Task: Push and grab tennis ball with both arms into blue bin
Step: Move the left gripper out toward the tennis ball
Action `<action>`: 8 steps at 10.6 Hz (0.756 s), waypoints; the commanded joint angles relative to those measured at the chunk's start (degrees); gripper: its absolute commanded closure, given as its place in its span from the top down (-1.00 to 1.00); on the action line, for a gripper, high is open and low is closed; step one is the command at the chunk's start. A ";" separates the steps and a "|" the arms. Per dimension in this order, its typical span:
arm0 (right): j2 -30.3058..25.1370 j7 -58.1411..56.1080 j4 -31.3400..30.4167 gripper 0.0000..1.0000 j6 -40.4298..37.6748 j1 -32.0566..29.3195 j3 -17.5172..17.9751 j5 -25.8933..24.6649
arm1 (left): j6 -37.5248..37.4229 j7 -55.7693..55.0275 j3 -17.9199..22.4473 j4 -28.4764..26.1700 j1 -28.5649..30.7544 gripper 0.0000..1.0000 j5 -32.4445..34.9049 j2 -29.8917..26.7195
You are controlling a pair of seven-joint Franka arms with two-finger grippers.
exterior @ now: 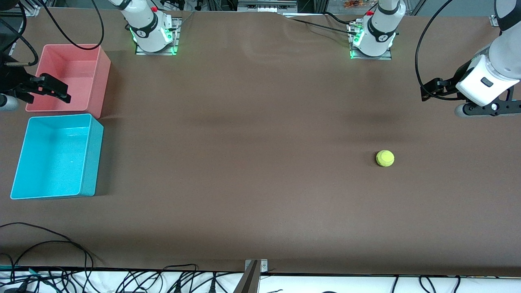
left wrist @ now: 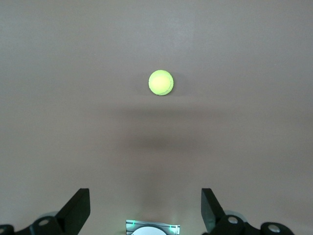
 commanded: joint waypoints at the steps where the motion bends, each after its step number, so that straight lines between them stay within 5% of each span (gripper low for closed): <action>1: -0.29 0.31 0.59 1.00 -0.36 -0.25 0.24 0.43 | 2.36 0.47 -0.04 -2.51 1.18 1.00 -2.10 -0.89; 8: 0.41 1.27 0.59 1.00 0.60 0.02 0.24 0.43 | 16.93 0.74 0.05 -16.38 2.33 1.00 -3.44 -4.14</action>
